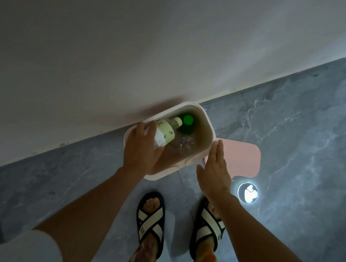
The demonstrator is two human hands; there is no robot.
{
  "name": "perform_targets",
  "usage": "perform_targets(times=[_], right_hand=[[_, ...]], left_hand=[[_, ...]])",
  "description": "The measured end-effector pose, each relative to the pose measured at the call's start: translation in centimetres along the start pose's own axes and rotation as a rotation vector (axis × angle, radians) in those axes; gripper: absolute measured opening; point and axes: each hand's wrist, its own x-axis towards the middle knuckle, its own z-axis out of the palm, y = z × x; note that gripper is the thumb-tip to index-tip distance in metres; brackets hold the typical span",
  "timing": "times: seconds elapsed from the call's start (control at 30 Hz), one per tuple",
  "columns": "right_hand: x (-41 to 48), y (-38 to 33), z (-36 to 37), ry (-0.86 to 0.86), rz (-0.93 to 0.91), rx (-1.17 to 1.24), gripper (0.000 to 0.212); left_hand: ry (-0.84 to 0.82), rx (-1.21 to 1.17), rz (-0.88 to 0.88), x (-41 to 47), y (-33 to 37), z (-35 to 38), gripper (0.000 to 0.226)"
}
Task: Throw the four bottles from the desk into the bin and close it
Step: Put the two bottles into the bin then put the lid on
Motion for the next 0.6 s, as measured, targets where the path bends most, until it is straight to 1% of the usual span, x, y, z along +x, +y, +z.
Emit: perform_targets(times=[0.07, 0.1, 0.13, 0.2, 0.23, 0.3, 0.33, 0.37, 0.43, 0.5, 0.6], right_hand=[[-0.1, 0.2, 0.4, 0.009, -0.001, 0.002, 0.088], [-0.1, 0.3, 0.6, 0.013, -0.001, 0.003, 0.089], [0.0, 0.4, 0.7, 0.016, 0.0, 0.005, 0.089], [0.0, 0.4, 0.9, 0.021, 0.0, 0.016, 0.091], [0.0, 0.3, 1.0, 0.025, 0.001, 0.02, 0.091], [-0.1, 0.3, 1.1, 0.034, 0.001, 0.023, 0.091], [-0.1, 0.3, 1.1, 0.037, -0.002, 0.021, 0.091], [-0.1, 0.3, 1.1, 0.038, -0.005, 0.018, 0.091], [0.0, 0.3, 1.1, 0.039, -0.007, 0.011, 0.091], [0.0, 0.4, 1.2, 0.042, -0.006, 0.005, 0.092], [-0.1, 0.5, 1.3, 0.047, -0.013, 0.001, 0.092]], left_hand=[[0.005, 0.089, 0.073, 0.6, 0.2, 0.5, 0.068], [-0.021, 0.073, 0.089, 0.9, 0.2, 0.7, 0.068], [-0.079, 0.0, 0.072, 1.3, 0.3, 0.9, 0.066], [-0.232, -0.175, -0.016, 1.9, 0.3, 0.9, 0.063], [-0.271, -0.205, -0.025, 2.0, 0.3, 0.9, 0.061], [-0.264, -0.163, 0.008, 2.2, 0.3, 0.9, 0.057], [-0.269, -0.172, -0.009, 2.3, 0.2, 1.0, 0.056], [-0.294, -0.221, -0.062, 2.4, 0.2, 1.0, 0.054], [-0.349, -0.434, -0.24, 2.6, 0.3, 1.1, 0.051], [-0.351, -0.642, -0.399, 2.8, 0.3, 1.4, 0.048], [-0.317, -0.838, -0.586, 3.3, 0.5, 1.5, 0.047]])
